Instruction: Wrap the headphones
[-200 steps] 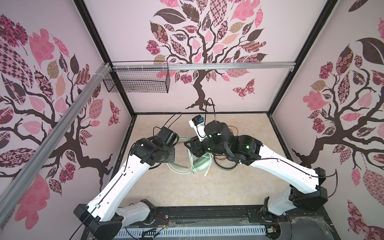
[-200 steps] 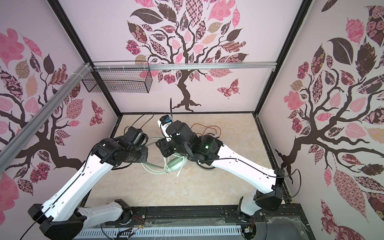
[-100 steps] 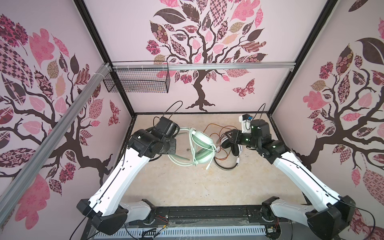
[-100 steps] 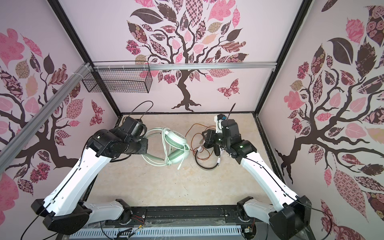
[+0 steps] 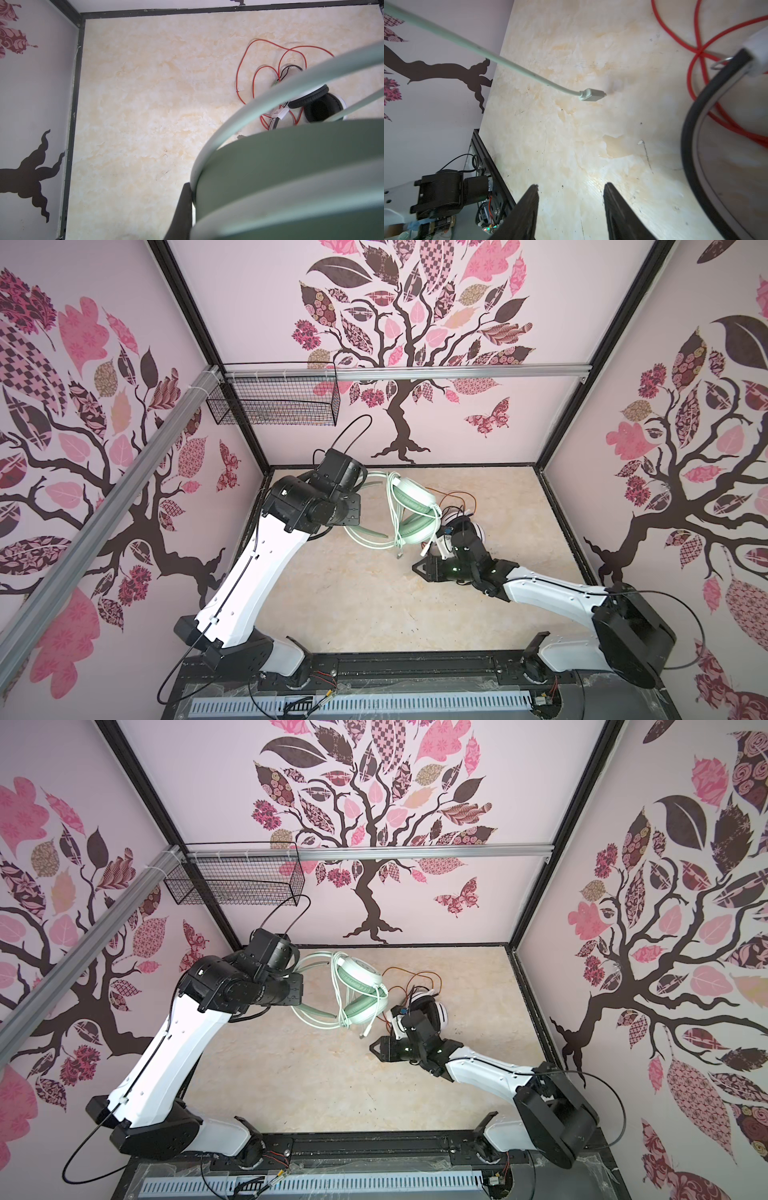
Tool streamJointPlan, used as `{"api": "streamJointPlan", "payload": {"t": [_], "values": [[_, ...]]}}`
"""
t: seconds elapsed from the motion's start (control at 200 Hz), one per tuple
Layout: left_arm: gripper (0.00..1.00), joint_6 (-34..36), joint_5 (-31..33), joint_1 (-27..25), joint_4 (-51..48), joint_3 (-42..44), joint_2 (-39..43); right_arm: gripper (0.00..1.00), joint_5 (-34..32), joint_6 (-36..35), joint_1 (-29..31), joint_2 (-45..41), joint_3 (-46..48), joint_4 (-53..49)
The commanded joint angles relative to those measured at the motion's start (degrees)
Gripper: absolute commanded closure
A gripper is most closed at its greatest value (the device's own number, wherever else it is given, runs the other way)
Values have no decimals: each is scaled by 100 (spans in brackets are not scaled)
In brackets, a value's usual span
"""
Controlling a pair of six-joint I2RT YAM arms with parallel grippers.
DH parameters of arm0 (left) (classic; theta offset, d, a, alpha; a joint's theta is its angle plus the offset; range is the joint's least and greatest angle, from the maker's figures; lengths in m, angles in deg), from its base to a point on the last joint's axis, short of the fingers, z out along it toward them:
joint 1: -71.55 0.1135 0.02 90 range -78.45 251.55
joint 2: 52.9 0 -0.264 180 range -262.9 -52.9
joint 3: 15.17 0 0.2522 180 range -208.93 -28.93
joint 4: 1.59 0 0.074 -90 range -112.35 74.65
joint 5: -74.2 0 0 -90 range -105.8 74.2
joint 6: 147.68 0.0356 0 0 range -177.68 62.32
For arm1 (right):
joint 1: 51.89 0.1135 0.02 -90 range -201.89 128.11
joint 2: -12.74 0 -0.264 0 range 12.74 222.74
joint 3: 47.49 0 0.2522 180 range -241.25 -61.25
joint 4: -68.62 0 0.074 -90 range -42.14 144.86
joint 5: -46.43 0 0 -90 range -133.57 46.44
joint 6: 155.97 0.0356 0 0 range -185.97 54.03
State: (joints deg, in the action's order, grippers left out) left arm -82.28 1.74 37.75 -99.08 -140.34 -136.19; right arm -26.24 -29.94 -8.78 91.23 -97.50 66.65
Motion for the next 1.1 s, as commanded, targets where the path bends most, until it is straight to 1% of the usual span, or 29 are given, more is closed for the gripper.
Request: {"api": "streamJointPlan", "payload": {"t": [0.0,0.055,0.11,0.15,0.205,0.285,0.32,0.375,0.4,0.45,0.535,0.6,0.665,0.765,0.84,0.88,0.97,1.01,1.04,1.07,1.095], "values": [[100,-93,-70,-14,248,-415,37,46,-1283,277,526,416,-95,974],[100,-97,-67,-15,234,-442,27,45,-1916,472,828,632,-179,1171],[100,-94,-58,-20,234,-452,36,44,-2629,827,1064,871,-315,1198],[100,-93,-51,-15,251,-451,40,45,-2901,1024,1160,1060,-443,1210],[100,-89,-43,-16,234,-456,45,45,-3109,1343,1185,1305,-593,1201],[100,-80,-23,-20,229,-475,41,44,-3263,1569,1184,1597,-622,1629],[100,-79,-20,-14,218,-486,37,42,-3296,1606,1195,1698,-584,1917],[100,-71,-2,-15,216,-504,32,39,-3290,1564,1191,1856,-568,2386],[100,-70,-1,-13,217,-504,27,39,-3304,1556,1186,1938,-595,2495],[100,-57,8,-17,210,-504,27,35,-3323,1533,1190,2078,-690,2675],[100,-53,21,-15,223,-513,8,32,-3179,1459,1191,2344,-833,3071],[100,-40,20,-17,216,-521,-10,32,-3112,1518,1202,2549,-1040,3058],[100,-40,19,-13,225,-530,-28,30,-3196,1627,1209,2727,-1242,3020],[100,-48,12,-13,220,-548,-30,28,-3576,1833,1210,2985,-1532,2946],[100,-49,4,-19,217,-558,-30,29,-4045,2033,1208,3134,-1853,2508],[100,-49,10,-19,214,-570,-17,32,-4298,2181,1211,3202,-2044,2132],[100,-51,20,-20,182,-584,-23,53,-4709,2420,1208,3277,-2253,1489],[100,-47,15,-21,176,-592,-9,60,-4755,2371,1210,3269,-2263,1432],[100,-48,21,-18,174,-596,-9,68,-4758,2296,1209,3261,-2237,1439],[100,-52,13,-13,178,-596,-6,73,-4770,2250,1209,3238,-2193,1440],[100,-49,3,-18,175,-596,-4,78,-4781,2209,1213,3221,-2150,1459]]}}
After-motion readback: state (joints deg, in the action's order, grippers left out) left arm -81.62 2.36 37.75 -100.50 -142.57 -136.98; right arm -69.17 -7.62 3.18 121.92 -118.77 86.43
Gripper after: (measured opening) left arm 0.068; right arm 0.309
